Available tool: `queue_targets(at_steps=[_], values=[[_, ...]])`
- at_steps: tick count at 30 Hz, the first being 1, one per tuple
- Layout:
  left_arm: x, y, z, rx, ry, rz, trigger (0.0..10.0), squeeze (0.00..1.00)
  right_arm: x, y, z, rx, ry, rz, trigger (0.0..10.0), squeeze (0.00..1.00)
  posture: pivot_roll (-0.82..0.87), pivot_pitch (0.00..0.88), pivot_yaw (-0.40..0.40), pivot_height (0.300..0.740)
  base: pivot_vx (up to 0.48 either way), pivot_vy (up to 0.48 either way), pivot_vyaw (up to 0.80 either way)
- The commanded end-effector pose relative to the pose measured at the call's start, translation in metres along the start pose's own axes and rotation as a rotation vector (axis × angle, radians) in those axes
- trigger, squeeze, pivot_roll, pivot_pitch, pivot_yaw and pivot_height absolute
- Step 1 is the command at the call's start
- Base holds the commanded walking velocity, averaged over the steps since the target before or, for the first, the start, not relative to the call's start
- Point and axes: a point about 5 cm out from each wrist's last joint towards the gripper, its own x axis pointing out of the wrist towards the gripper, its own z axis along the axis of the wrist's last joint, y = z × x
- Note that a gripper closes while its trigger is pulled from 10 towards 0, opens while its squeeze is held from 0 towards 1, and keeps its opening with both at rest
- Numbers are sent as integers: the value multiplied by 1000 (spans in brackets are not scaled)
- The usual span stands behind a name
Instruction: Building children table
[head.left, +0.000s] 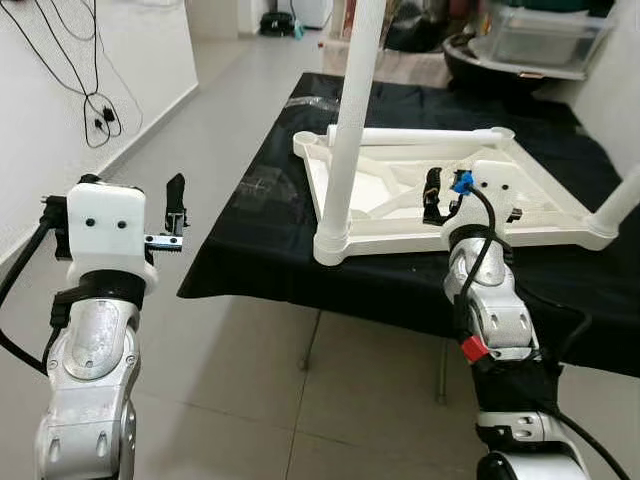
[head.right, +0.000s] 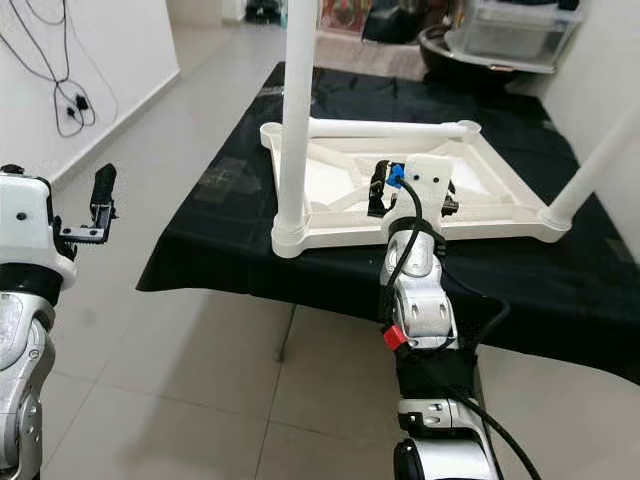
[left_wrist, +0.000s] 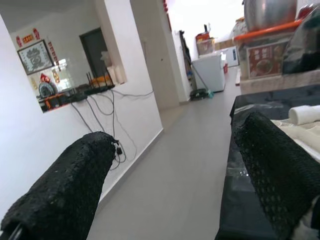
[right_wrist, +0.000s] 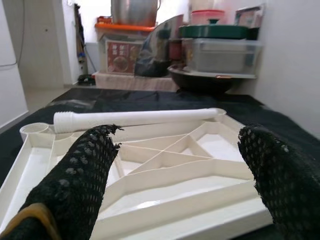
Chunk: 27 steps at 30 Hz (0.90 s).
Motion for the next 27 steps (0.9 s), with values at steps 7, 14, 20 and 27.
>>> queue_targets(at_steps=[7, 14, 20, 27], values=[[2, 0, 2, -2, -10, -9, 10000, 0, 0, 2, 3, 19, -14, -10, 10000, 0, 111, 88, -82, 740, 237, 0, 0], [2, 0, 2, 0, -11, -11, 10000, 0, 0, 2, 4, 17, -19, -9, 10000, 0, 111, 88, -80, 740, 365, 0, 0], [2, -1, 1, 0, -11, -19, 10000, 0, 0, 3, 4, 18, -22, -5, 10000, 0, 111, 90, -79, 740, 409, 0, 0], [1, -3, 1, -5, -8, -29, 10000, 0, 0, 4, 4, 17, -24, 1, 10000, 0, 109, 91, -78, 740, 417, 0, 0]])
